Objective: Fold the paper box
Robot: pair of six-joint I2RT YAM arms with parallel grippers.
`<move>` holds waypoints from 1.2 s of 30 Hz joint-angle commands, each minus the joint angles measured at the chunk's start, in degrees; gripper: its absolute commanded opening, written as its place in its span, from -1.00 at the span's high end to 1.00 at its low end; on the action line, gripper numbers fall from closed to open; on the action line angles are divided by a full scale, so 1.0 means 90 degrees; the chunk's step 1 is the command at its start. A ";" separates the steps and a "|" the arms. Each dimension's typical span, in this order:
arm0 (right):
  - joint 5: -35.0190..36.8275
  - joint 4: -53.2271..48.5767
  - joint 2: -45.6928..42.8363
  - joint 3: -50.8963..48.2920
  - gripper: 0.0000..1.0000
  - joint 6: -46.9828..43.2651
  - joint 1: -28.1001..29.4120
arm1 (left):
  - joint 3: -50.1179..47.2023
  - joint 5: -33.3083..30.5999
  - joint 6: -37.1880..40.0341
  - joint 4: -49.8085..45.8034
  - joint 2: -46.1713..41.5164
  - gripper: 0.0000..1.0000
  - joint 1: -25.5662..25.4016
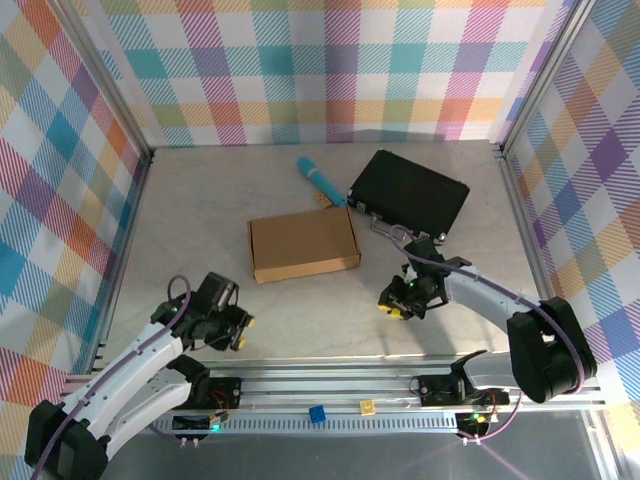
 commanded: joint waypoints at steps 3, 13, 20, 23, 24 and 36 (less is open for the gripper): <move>-0.0204 0.0785 -0.0254 0.0123 0.34 0.0831 0.0023 | 0.1002 0.0123 0.0569 0.0477 0.1146 0.08 0.0582; 0.0465 0.2920 -0.0394 -0.0121 -0.28 0.3395 -0.0036 | 0.1302 0.0464 -0.0771 0.2795 0.2926 -0.43 0.0854; 0.0194 0.3378 0.0667 0.0455 -0.32 0.3787 -0.0036 | 0.1247 0.0096 -0.1110 0.3902 0.3597 -0.45 0.1070; 0.0041 0.3576 0.1114 0.0740 -0.32 0.3861 -0.0036 | 0.1373 0.0068 -0.0771 0.4115 0.3945 -0.41 0.1147; -0.0018 0.3528 0.1266 0.0882 -0.32 0.3860 -0.0036 | 0.1430 0.0084 -0.0639 0.4099 0.4038 -0.39 0.1157; -0.0185 0.2902 0.2547 0.2002 -0.17 0.3682 -0.0036 | 0.1056 0.0081 -0.0014 0.3870 0.4091 -0.25 0.1327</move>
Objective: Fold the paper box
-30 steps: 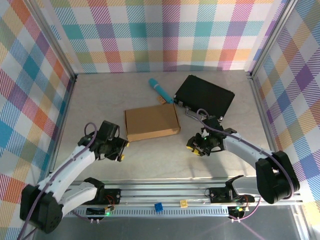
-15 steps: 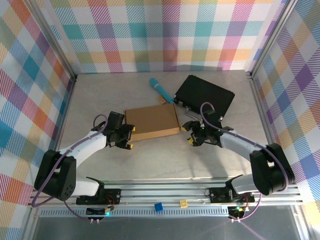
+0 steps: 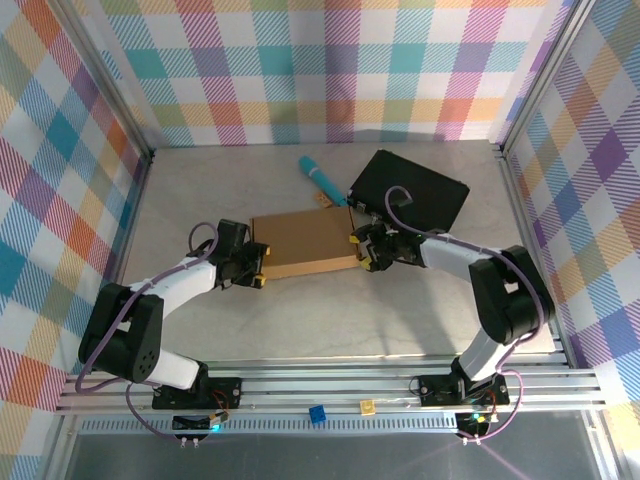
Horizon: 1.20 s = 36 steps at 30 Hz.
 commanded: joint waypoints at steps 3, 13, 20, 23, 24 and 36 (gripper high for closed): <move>-0.0117 -0.0674 0.0478 0.0601 -0.07 -0.0166 -0.0021 | -0.0113 -0.0056 0.0588 -0.0599 -0.0102 -0.25 0.0219; -0.0037 -0.1410 0.0856 0.1044 0.07 -0.0359 -0.0021 | 0.0195 0.0148 0.1808 -0.1025 -0.0019 -0.18 0.0792; -0.0121 -0.1397 0.0920 0.1238 0.03 -0.0437 -0.0021 | 0.0268 0.0577 0.2102 -0.0675 0.0220 -0.12 0.0792; -0.0064 -0.1486 0.0721 0.1222 -0.04 -0.0532 -0.0021 | 0.0332 0.0568 0.2197 -0.0820 -0.0023 -0.10 0.0801; -0.0045 -0.1535 0.0621 0.1197 -0.07 -0.0561 -0.0018 | 0.0385 0.0623 0.2222 -0.0984 -0.0106 -0.12 0.0787; -0.0134 -0.1311 0.0083 0.0955 -0.25 0.0133 0.0437 | 0.0596 0.0855 0.2187 -0.1740 -0.0569 -0.44 0.1008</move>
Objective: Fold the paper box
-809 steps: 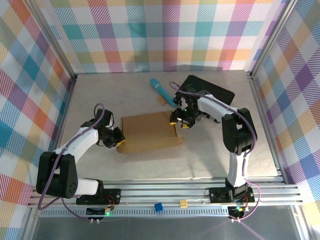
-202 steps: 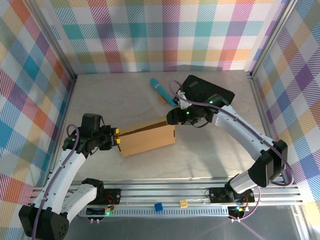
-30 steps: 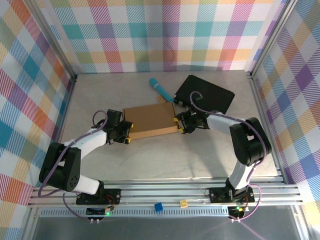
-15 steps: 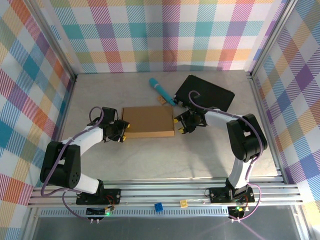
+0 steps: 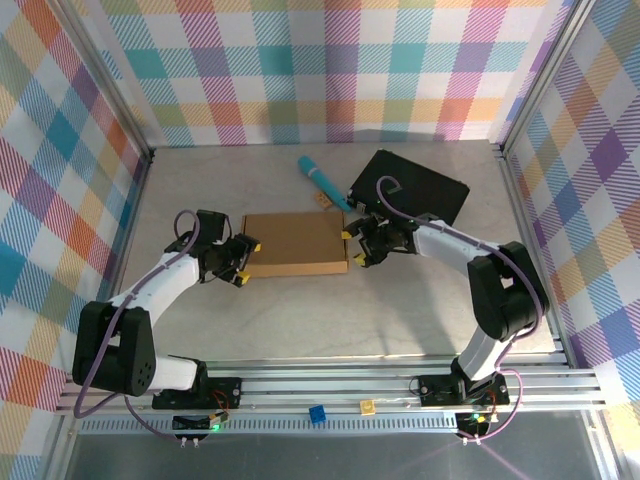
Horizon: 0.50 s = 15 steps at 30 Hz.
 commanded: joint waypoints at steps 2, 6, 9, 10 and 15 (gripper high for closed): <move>-0.0218 -0.0014 0.0140 0.0074 -0.26 0.0330 0.0170 | 0.0030 0.0094 0.0008 -0.0204 0.0033 -0.41 0.0276; -0.0186 0.0044 0.0298 0.0120 -0.25 0.0402 0.0261 | -0.0033 0.0229 0.0042 0.0097 0.0298 -0.32 0.0441; -0.0158 0.0015 0.0490 0.0265 -0.25 0.0353 0.0261 | -0.0035 0.0337 0.0043 0.0309 0.0545 -0.28 0.0440; -0.0139 -0.0014 0.0567 0.0321 -0.23 0.0323 0.0261 | -0.0081 0.0367 0.0011 0.0371 0.0621 -0.27 0.0443; -0.0090 -0.0218 0.0883 0.0549 -0.17 0.0144 0.0259 | -0.0311 0.0182 0.0007 0.0550 0.0752 -0.11 0.0443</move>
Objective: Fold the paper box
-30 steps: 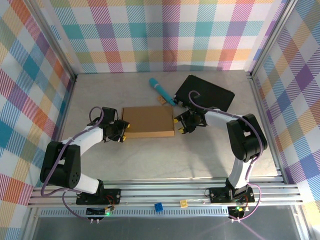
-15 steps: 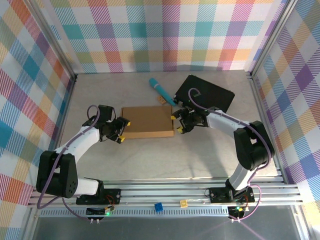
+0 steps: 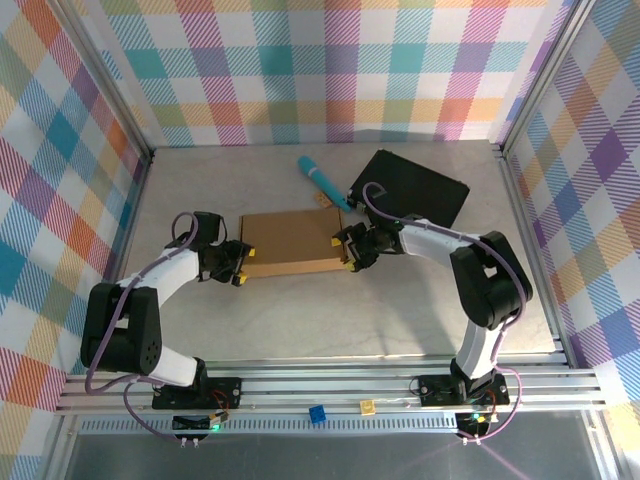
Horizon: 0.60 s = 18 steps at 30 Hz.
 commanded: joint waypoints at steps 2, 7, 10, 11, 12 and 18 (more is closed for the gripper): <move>0.0080 -0.0335 0.0150 0.0199 -0.13 -0.0162 0.0004 | -0.0217 -0.0124 0.0096 0.0163 0.0099 0.01 0.0037; 0.0218 -0.0431 0.0098 0.0093 -0.11 -0.0344 -0.0045 | -0.0210 -0.0333 0.0484 -0.0158 -0.0036 0.09 0.0036; 0.0520 -0.0613 -0.0192 0.0238 -0.15 -0.0813 -0.0065 | -0.0081 -0.0298 0.0696 -0.0369 -0.0340 -0.04 0.0036; 0.0689 -0.0777 -0.0334 0.0351 -0.18 -0.1046 -0.0065 | 0.0014 -0.0308 0.0759 -0.0462 -0.0513 -0.08 0.0039; 0.0907 -0.1008 -0.0512 0.0495 -0.23 -0.1376 -0.0083 | 0.0157 -0.0364 0.0846 -0.0643 -0.0719 -0.14 0.0036; 0.2591 -0.2345 -0.2217 0.0745 -0.98 -0.3495 -0.0479 | 0.1168 -0.1111 0.1542 -0.1713 -0.2083 -1.00 0.0038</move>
